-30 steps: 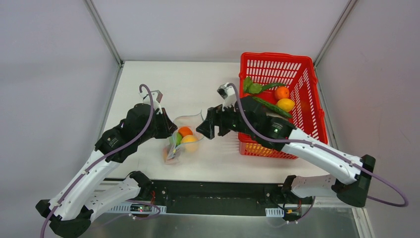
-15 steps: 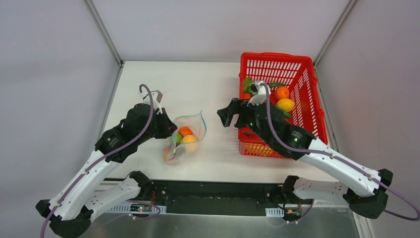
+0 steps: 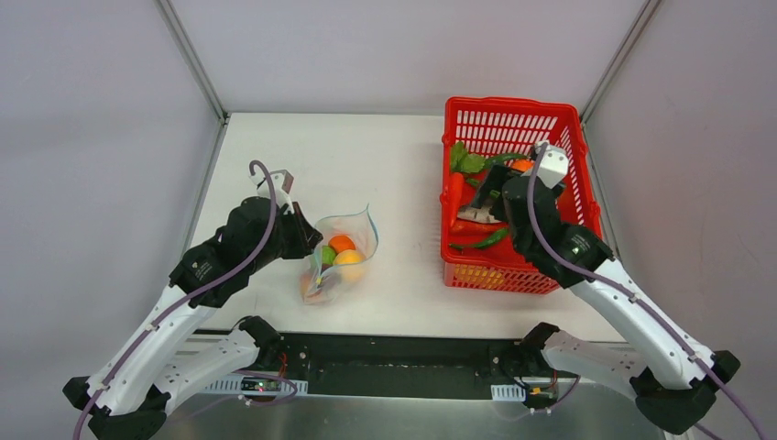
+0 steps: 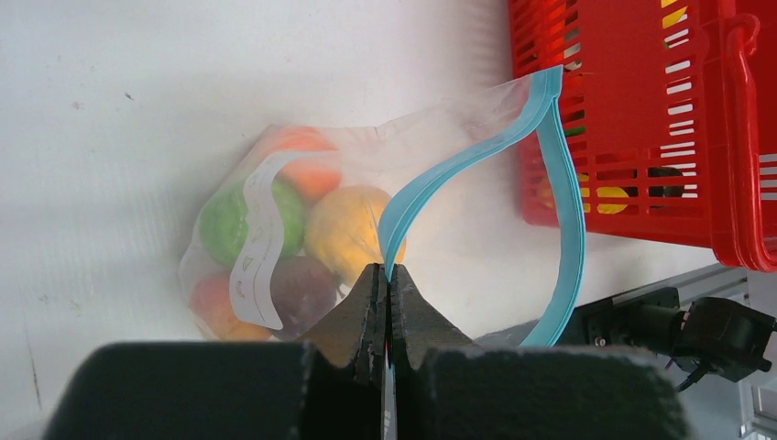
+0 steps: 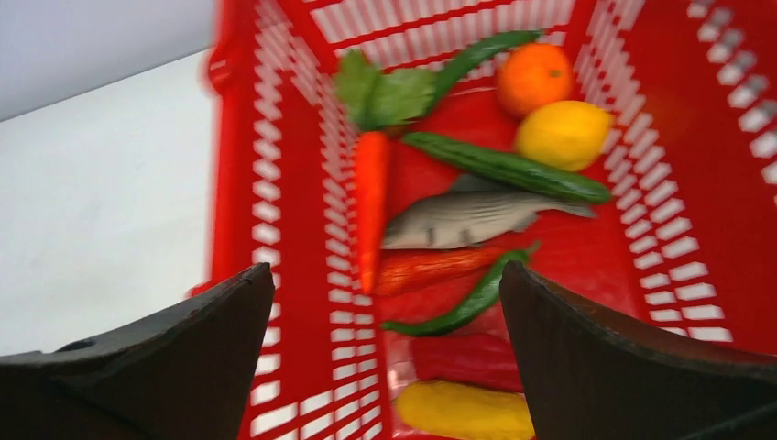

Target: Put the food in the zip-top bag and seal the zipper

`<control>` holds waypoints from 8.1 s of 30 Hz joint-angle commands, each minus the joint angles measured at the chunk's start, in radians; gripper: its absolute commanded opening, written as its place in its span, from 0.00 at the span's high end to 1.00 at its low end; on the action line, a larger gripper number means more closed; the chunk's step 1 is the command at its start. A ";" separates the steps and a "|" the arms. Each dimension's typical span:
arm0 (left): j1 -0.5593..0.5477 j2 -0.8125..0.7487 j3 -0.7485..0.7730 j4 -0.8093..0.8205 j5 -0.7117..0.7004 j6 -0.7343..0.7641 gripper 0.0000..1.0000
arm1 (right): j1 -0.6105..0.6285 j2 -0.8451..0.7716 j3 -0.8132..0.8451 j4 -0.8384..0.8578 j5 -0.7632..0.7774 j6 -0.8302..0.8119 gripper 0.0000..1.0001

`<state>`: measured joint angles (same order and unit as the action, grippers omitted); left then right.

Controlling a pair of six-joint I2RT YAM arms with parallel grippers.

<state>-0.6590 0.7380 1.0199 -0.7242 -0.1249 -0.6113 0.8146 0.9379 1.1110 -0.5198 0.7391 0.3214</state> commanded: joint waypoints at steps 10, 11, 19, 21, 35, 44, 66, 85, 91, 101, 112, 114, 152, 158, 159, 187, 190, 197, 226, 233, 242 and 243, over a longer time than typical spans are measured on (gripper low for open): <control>0.009 -0.001 -0.005 0.022 0.001 0.010 1.00 | -0.488 0.151 0.078 -0.220 -0.524 0.018 0.00; 0.009 0.001 -0.004 0.022 0.004 0.010 1.00 | -0.501 0.159 0.074 -0.224 -0.535 0.017 0.00; 0.009 0.012 0.005 0.011 -0.007 0.031 1.00 | -0.535 0.274 0.029 -0.276 -0.500 0.007 0.04; 0.009 0.021 0.006 0.016 0.001 0.030 1.00 | -0.535 0.317 0.023 -0.300 -0.499 0.003 0.06; 0.009 0.038 0.010 0.014 0.003 0.034 1.00 | -0.535 0.383 -0.104 -0.114 -0.724 0.069 0.20; 0.010 0.048 0.022 0.009 0.002 0.042 1.00 | -0.534 0.377 -0.048 -0.224 -0.875 -0.115 0.24; 0.009 0.070 0.035 0.005 0.013 0.054 1.00 | -0.468 0.463 -0.085 -0.345 -0.878 -0.160 0.19; 0.010 0.063 0.026 0.006 0.000 0.055 1.00 | -0.419 0.591 -0.071 -0.279 -0.621 -0.099 0.22; 0.010 0.051 0.023 0.003 -0.008 0.052 1.00 | -0.427 0.582 -0.083 -0.148 -0.596 -0.013 0.45; 0.010 0.046 0.014 0.009 -0.001 0.041 1.00 | -0.478 0.482 -0.148 0.038 -0.700 0.058 0.44; 0.010 0.063 0.021 0.015 0.016 0.047 1.00 | -0.474 0.454 -0.175 0.051 -0.697 -0.179 0.23; 0.010 0.070 0.030 0.007 0.019 0.051 1.00 | -0.468 0.470 -0.209 0.085 -0.711 -0.238 0.23; 0.010 0.075 0.049 -0.004 0.038 0.043 1.00 | -0.384 0.409 -0.353 0.322 -0.773 -0.546 0.53; 0.010 0.075 0.052 -0.002 0.036 0.044 1.00 | -0.384 0.355 -0.347 0.310 -0.822 -0.501 0.67; 0.010 0.075 0.050 0.000 0.038 0.043 1.00 | -0.385 0.348 -0.350 0.318 -0.830 -0.492 0.68; 0.010 0.057 0.030 0.001 0.021 0.035 1.00 | -0.387 0.273 -0.287 0.253 -0.677 -0.381 0.70; 0.010 0.060 0.028 0.010 0.028 0.030 1.00 | -0.387 0.181 -0.307 0.260 -0.655 -0.366 0.70; 0.010 0.065 0.025 0.023 0.035 0.029 1.00 | -0.389 0.041 -0.297 0.246 -0.613 -0.324 0.74; 0.010 0.073 0.029 0.044 0.082 0.020 1.00 | -0.080 0.053 -0.220 0.821 -1.126 0.065 0.72; 0.010 0.077 0.042 0.040 0.090 0.021 1.00 | 0.135 0.204 -0.154 0.918 -0.944 -0.136 0.73; 0.010 0.068 0.045 0.038 0.101 0.014 1.00 | 0.196 0.352 -0.171 1.183 -0.798 -0.162 0.73; 0.010 0.064 0.042 0.039 0.100 0.012 1.00 | 0.199 0.366 -0.170 1.197 -0.790 -0.163 0.73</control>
<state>-0.6590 0.8154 1.0370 -0.7136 -0.0513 -0.5854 1.0016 1.2640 0.9112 0.4908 -0.1368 0.1913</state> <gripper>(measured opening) 0.009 0.490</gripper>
